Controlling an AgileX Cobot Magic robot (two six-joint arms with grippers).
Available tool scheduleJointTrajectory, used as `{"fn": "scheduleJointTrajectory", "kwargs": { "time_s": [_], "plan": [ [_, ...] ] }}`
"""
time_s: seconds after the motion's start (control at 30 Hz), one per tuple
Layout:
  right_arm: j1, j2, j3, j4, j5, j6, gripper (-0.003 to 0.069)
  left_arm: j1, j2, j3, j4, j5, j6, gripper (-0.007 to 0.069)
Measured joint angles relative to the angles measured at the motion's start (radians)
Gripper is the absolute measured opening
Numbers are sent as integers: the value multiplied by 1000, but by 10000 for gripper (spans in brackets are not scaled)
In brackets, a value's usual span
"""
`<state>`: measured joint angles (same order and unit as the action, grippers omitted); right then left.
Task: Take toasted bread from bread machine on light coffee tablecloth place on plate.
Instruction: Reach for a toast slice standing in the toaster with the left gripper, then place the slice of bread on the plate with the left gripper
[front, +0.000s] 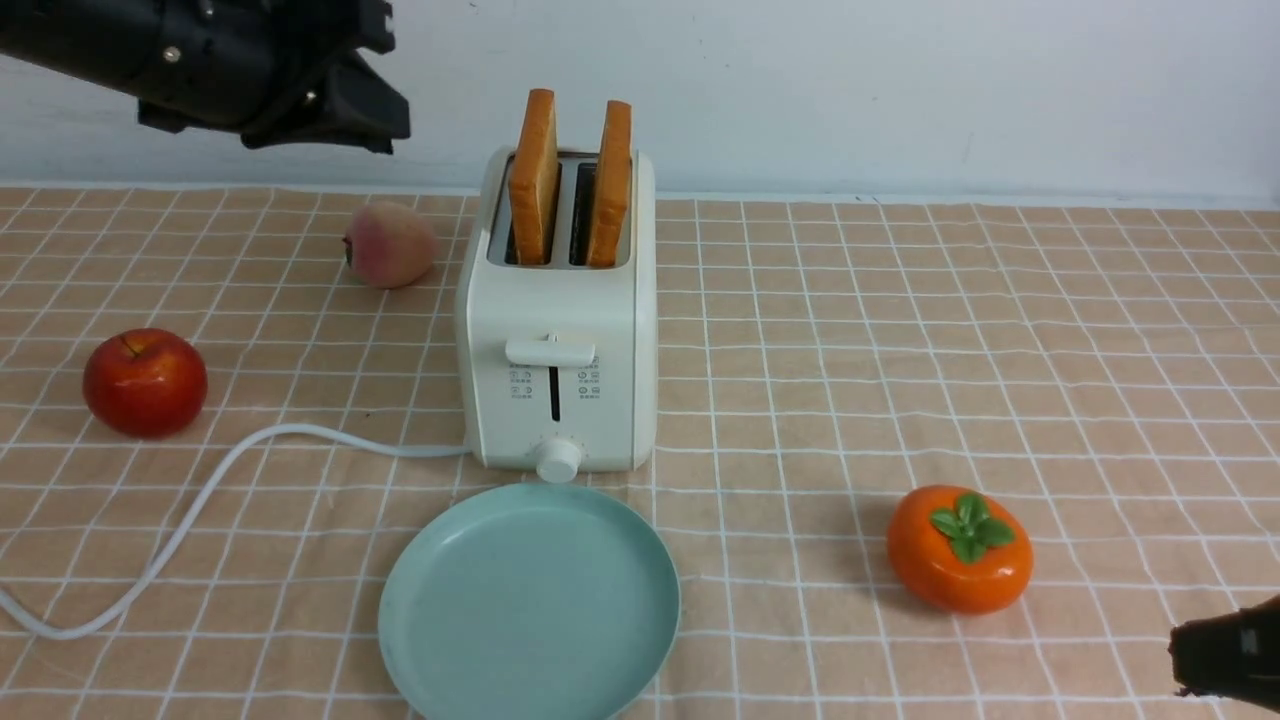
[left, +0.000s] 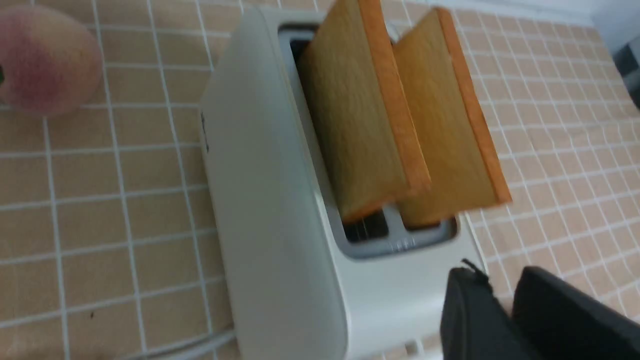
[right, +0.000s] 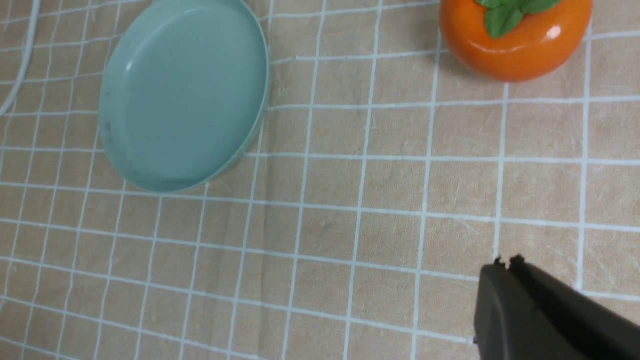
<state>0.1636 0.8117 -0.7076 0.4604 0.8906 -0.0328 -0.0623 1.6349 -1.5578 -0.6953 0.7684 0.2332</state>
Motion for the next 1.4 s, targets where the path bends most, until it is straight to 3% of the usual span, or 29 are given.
{"fn": "scheduleJointTrajectory", "kwargs": {
  "time_s": [0.03, 0.07, 0.17, 0.27, 0.7, 0.8, 0.9, 0.97, 1.03, 1.13, 1.4],
  "plan": [
    [0, 0, 0, 0, -2, 0, -2, 0, 0, 0, -3, 0, 2, 193],
    [0, 0, 0, 0, -12, 0, -1, 0, 32, 0, -28, -35, 17, 273],
    [0, 0, 0, 0, -25, 0, -1, -21, 79, 0, -61, -92, 111, 412],
    [0, 0, 0, 0, -36, 0, -1, -69, 108, 0, -77, -152, 192, 500],
    [0, 0, 0, 50, -39, 1, 8, -144, 215, -1, -125, -270, 148, 517],
    [0, 0, 0, 68, -39, 1, 12, -160, 225, -1, -127, -278, 149, 497],
    [0, 0, 0, 103, -39, 1, 17, -163, 240, -1, -127, -293, 109, 316],
    [0, 0, 0, 109, -38, 1, 20, -162, 237, -1, -114, -300, 101, 134],
    [0, 0, 0, 110, -35, 1, 22, -162, 222, -4, -84, -292, 101, 45],
    [0, 0, 0, 113, -32, 1, 25, -158, 183, -7, -41, -254, 90, 39],
    [0, 0, -1, 113, -28, -5, 41, -134, -108, -17, 173, 24, -22, 39]
  ]
}}
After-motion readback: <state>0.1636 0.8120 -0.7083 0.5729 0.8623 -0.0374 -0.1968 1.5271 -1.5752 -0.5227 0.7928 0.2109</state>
